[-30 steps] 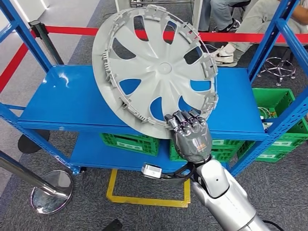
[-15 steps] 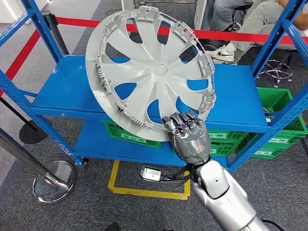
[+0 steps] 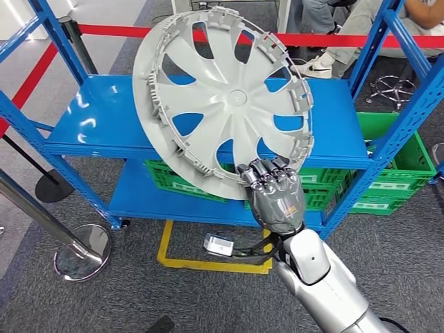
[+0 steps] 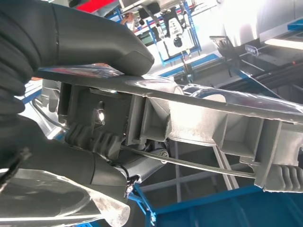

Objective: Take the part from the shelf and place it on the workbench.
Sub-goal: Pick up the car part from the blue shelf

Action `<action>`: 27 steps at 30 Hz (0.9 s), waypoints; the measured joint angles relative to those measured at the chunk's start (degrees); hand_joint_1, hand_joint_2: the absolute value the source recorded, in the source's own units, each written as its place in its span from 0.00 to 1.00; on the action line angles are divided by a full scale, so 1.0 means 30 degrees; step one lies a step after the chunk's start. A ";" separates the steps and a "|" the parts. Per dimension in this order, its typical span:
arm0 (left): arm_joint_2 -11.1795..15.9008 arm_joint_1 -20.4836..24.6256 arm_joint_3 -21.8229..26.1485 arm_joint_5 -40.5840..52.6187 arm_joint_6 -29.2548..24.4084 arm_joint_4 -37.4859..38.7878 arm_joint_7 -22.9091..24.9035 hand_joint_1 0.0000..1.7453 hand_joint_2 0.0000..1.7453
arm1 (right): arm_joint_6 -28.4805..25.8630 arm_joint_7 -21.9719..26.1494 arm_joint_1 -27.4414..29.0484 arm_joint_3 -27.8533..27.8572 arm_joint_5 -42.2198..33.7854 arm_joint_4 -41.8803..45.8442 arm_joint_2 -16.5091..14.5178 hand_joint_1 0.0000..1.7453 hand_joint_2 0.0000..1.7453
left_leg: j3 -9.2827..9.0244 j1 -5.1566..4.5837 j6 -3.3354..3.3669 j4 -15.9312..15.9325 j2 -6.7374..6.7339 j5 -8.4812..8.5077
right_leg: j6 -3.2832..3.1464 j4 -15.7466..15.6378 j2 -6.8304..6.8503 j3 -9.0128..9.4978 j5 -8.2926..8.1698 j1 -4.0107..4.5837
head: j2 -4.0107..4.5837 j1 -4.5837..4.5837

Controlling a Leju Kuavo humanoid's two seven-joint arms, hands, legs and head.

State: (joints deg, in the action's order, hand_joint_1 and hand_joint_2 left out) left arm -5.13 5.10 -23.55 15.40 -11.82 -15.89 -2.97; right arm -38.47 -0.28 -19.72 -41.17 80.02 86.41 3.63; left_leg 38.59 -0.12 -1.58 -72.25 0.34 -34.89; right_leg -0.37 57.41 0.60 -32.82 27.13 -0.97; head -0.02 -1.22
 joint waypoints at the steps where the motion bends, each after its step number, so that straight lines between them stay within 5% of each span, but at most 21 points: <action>1: -0.0002 0.0000 0.0009 0.0002 0.0000 0.0000 0.0000 0.00 1.00 | 0.0000 0.0002 0.0005 -0.0002 0.0002 -0.0002 0.0000 1.00 1.00 | -0.0195 0.0014 -0.0007 -0.0387 -0.0001 0.0024 | 0.0013 0.0059 0.0009 -0.0265 -0.0158 0.0005 | 0.0000 -0.0004; 3: -0.0004 -0.0046 0.0013 0.0018 0.0000 0.0000 0.0006 0.00 1.00 | 0.0000 0.0005 0.0006 -0.0002 0.0005 0.0000 0.0000 1.00 1.00 | -0.1409 0.0026 0.0076 0.0789 -0.0003 0.0927 | 0.0067 0.0184 0.0010 -0.0755 -0.0445 0.0012 | 0.0000 -0.0004; 6: 0.0005 -0.0230 0.0005 0.0084 0.0002 0.0000 0.0029 0.00 1.00 | -0.0002 -0.0004 -0.0005 0.0004 0.0002 0.0005 0.0000 1.00 1.00 | -0.3738 -0.0046 0.0388 0.4545 0.0005 0.1496 | 0.0305 0.0248 0.0004 -0.1213 -0.0903 0.0056 | -0.0002 0.0009; 8: 0.0013 -0.0328 0.0002 0.0115 0.0000 0.0000 0.0033 0.00 1.00 | -0.0005 -0.0016 -0.0019 0.0006 -0.0002 0.0007 0.0000 1.00 1.00 | -0.4062 -0.0129 0.0560 0.5474 0.0015 0.1396 | 0.0524 0.0144 0.0039 -0.1391 -0.1321 0.0066 | -0.0005 0.0013; 10: 0.0011 -0.0349 0.0002 0.0120 0.0000 0.0000 0.0029 0.00 1.00 | -0.0007 -0.0013 -0.0017 0.0006 -0.0002 0.0011 0.0004 1.00 1.00 | -0.3790 -0.0056 0.0811 0.5655 -0.0025 0.1720 | 0.0711 0.0114 0.0025 -0.1632 -0.1357 0.0069 | -0.0005 0.0024; 11: 0.0009 -0.0342 0.0004 0.0120 0.0000 0.0000 0.0027 0.00 1.00 | -0.0005 0.0002 -0.0015 0.0006 -0.0002 0.0013 0.0005 1.00 1.00 | -0.3607 -0.0013 0.0963 0.5730 -0.0055 0.1935 | 0.0778 0.0405 -0.0015 -0.1843 -0.0920 0.0081 | -0.0003 0.0055; 14: -0.0009 -0.0304 0.0009 0.0117 0.0000 0.0000 0.0022 0.00 1.00 | 0.0000 0.0071 -0.0004 -0.0002 0.0035 0.0005 0.0011 1.00 1.00 | -0.2877 -0.0038 0.1231 0.5752 -0.0098 0.2558 | 0.0903 0.3574 -0.0118 -0.2788 0.1671 0.0084 | -0.0002 0.0142; 15: -0.0016 -0.0292 0.0011 0.0115 0.0000 0.0000 0.0017 0.00 1.00 | 0.0000 0.0075 0.0008 -0.0003 0.0037 0.0002 0.0014 1.00 1.00 | -0.2610 -0.0073 0.1251 0.5723 -0.0099 0.2761 | 0.0931 0.4784 -0.0124 -0.2972 0.2147 0.0086 | -0.0003 0.0146; 17: -0.0022 -0.0266 0.0020 0.0097 0.0026 0.0000 -0.0049 0.00 1.00 | 0.0042 0.0024 0.0015 -0.0003 0.0029 -0.0011 0.0020 1.00 1.00 | -0.2091 -0.0131 0.1245 0.5631 -0.0095 0.3112 | 0.0920 0.5570 -0.0125 -0.2596 0.1785 0.0089 | -0.0002 0.0144; 19: -0.0005 -0.0236 0.0035 0.0018 0.0135 0.0000 -0.0261 0.00 1.00 | 0.0217 -0.0106 -0.0086 -0.0002 0.0069 -0.0100 0.0015 1.00 1.00 | -0.1614 -0.0161 0.1167 0.5460 -0.0081 0.3374 | 0.0817 0.3814 -0.0128 -0.1040 0.0772 0.0100 | -0.0002 0.0142; 22: 0.0084 -0.0167 0.0055 -0.0089 0.0335 0.0000 -0.0607 0.00 1.00 | 0.0421 -0.0255 -0.0544 -0.0005 0.0133 -0.0580 -0.0093 1.00 1.00 | -0.1005 -0.0231 0.0939 0.5181 -0.0087 0.3758 | 0.0665 0.0329 -0.0171 0.1298 0.0904 0.0189 | -0.0005 0.0135; 25: 0.0227 -0.0161 0.0071 -0.0106 0.0393 0.0004 -0.0770 0.00 1.00 | 0.0403 -0.0301 -0.0824 -0.0003 0.0142 -0.1149 -0.0224 1.00 1.00 | -0.0622 -0.0231 0.0658 0.5122 -0.0052 0.4090 | 0.0489 -0.0361 -0.0144 0.1324 0.0897 0.0195 | 0.0000 0.0128; 27: 0.0309 -0.0154 0.0084 -0.0118 0.0399 0.0004 -0.0800 0.00 1.00 | 0.0401 -0.0333 -0.0870 0.0002 0.0133 -0.1366 -0.0273 1.00 1.00 | -0.0292 -0.0184 0.0411 0.4283 -0.0008 0.3104 | 0.0198 -0.0443 -0.0050 0.1068 0.0620 0.0104 | 0.0000 0.0056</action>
State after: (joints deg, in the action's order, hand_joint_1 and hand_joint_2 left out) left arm -4.20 4.64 -23.29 15.04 -10.63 -15.88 -5.37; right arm -37.27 -1.28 -22.33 -41.17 80.42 82.31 2.81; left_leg 37.72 -0.67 -0.35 -59.40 0.32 -25.58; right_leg 0.23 56.08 0.45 -29.61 28.99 -0.66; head -0.02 -1.06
